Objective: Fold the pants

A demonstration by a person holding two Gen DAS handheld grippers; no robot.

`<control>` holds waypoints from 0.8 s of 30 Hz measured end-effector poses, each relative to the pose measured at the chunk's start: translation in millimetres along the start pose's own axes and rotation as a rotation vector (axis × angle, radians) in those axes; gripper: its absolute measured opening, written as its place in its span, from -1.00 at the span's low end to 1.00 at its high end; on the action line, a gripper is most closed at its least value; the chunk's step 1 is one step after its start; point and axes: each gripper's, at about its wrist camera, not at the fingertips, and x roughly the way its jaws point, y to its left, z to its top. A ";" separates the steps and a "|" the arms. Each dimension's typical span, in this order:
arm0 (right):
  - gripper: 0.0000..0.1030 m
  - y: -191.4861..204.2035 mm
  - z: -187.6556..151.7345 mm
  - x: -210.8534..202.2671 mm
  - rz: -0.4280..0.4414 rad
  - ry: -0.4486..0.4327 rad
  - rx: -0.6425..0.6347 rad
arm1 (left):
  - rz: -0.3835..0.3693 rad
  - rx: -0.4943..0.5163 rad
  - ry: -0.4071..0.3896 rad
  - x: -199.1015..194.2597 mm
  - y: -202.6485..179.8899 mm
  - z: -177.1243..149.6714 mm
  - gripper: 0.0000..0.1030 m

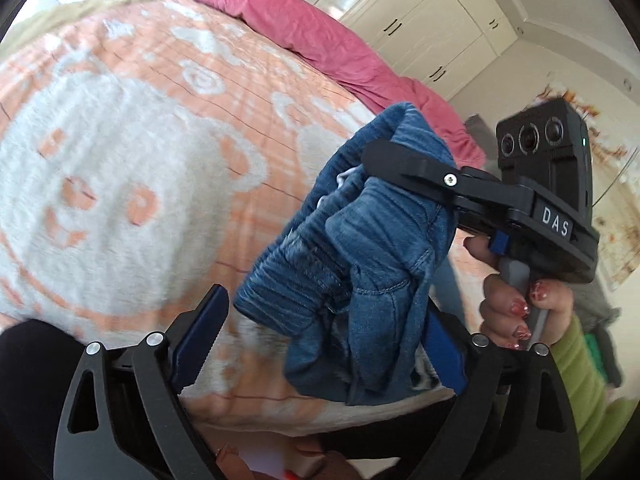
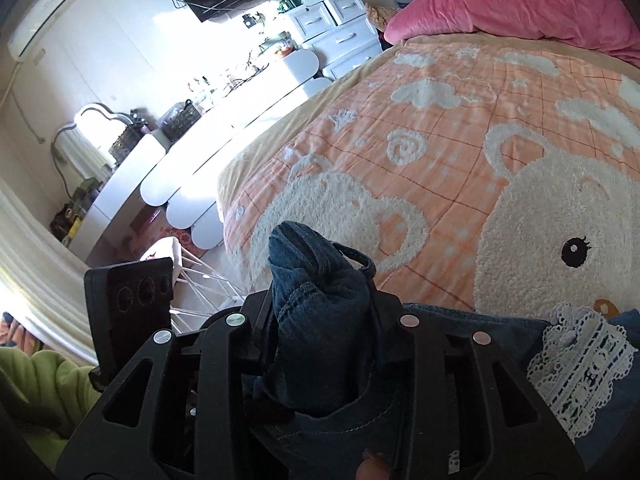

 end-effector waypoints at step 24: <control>-0.09 -86.3 -58.4 -146.6 -0.078 -0.255 0.166 | -0.077 0.188 0.132 59.5 -140.3 -13.1 0.35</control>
